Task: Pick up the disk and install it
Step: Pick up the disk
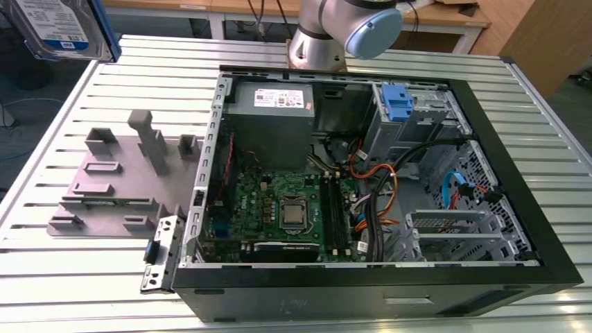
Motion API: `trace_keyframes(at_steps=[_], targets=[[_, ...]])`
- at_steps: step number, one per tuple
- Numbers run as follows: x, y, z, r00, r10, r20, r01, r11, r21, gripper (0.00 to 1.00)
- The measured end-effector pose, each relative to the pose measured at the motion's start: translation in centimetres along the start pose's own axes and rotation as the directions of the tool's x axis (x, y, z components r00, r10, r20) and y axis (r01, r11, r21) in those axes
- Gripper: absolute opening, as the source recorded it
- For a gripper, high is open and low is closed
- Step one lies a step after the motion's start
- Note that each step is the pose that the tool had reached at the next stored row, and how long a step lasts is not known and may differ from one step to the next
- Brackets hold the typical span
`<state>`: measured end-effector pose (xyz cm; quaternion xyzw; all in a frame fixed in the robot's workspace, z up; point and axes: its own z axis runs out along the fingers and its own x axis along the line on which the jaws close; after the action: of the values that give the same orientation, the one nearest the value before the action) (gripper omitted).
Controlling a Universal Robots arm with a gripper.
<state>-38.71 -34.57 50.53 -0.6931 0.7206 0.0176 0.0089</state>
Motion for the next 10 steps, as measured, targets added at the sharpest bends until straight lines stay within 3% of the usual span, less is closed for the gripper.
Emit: trace_keyframes(at_steps=[4, 10], targets=[[-0.01, -0.36, 0.00, 1.0000, 0.000, 0.0000, 0.000, 1.0000, -0.0001, 0.35], [-0.05, -1.37, -0.02, 1.0000, 0.000, -0.0001, 0.000, 1.0000, -0.0002, 0.35]])
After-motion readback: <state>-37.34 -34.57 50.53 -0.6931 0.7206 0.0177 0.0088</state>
